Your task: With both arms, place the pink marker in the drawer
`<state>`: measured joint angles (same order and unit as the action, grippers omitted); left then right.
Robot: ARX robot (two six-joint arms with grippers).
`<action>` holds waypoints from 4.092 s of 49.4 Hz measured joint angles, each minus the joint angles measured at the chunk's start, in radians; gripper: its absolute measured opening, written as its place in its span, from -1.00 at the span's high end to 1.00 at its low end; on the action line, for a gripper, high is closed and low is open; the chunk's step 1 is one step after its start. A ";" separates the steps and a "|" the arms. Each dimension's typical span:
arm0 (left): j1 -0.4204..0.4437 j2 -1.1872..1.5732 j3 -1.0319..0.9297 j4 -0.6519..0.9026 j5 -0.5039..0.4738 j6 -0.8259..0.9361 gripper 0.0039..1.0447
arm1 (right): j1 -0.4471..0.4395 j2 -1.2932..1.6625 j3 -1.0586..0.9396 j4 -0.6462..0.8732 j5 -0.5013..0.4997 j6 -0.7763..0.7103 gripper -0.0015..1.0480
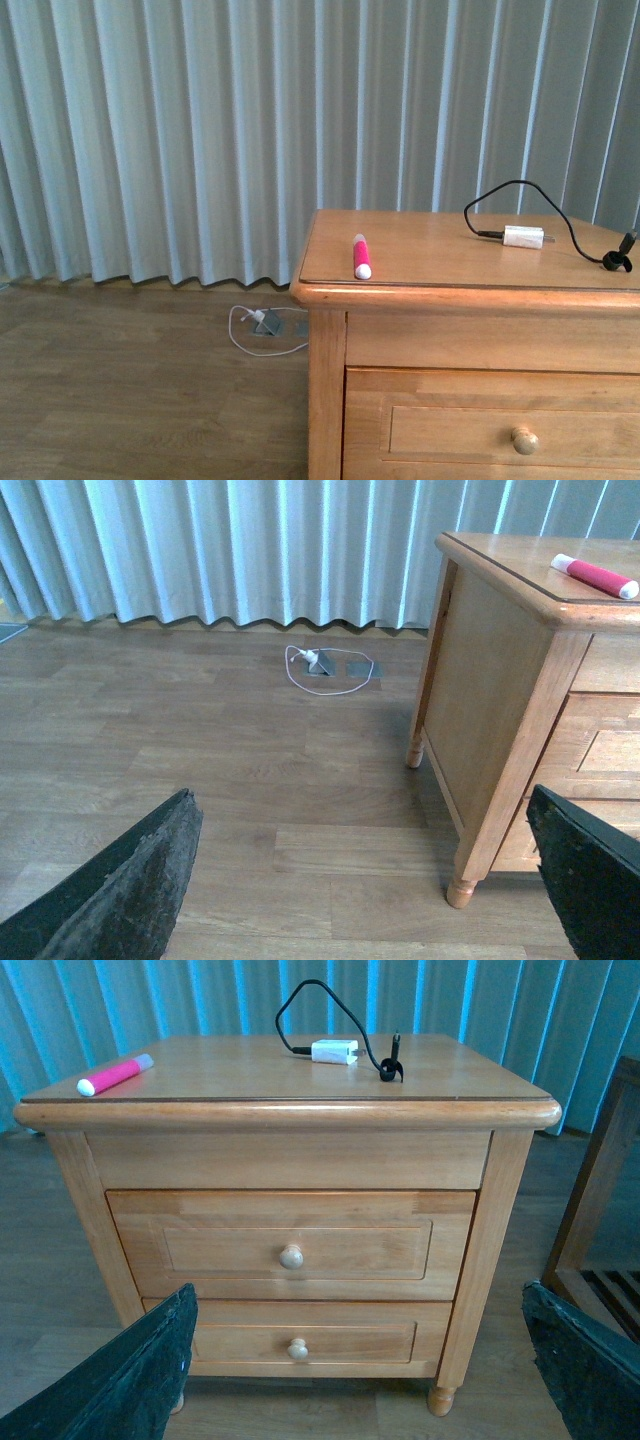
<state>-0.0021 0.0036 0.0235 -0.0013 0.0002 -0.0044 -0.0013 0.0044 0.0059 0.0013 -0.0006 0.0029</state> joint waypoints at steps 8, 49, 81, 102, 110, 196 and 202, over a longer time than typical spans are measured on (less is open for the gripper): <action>0.000 0.000 0.000 0.000 0.000 0.000 -0.89 | 0.000 0.000 0.000 0.000 0.000 0.000 -0.84; 0.000 0.000 0.000 0.000 0.000 0.000 -0.89 | 0.195 0.987 0.230 0.399 0.010 -0.028 -0.84; 0.000 0.000 0.000 0.000 0.000 0.000 -0.89 | 0.287 1.893 0.700 0.694 0.232 0.099 -0.84; 0.000 0.000 0.000 0.000 0.000 0.000 -0.89 | 0.238 2.076 0.869 0.725 0.259 0.120 -0.84; 0.000 0.000 0.000 0.000 0.000 0.000 -0.89 | 0.222 2.111 0.905 0.732 0.258 0.119 -0.84; 0.000 0.000 0.000 0.000 0.000 0.000 -0.89 | 0.178 2.191 0.948 0.765 0.209 0.065 0.58; 0.000 0.000 0.000 0.000 0.000 0.000 -0.89 | 0.177 2.191 0.948 0.763 0.208 0.065 0.58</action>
<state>-0.0021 0.0036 0.0235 -0.0013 0.0002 -0.0044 0.1761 2.1956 0.9539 0.7647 0.2073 0.0677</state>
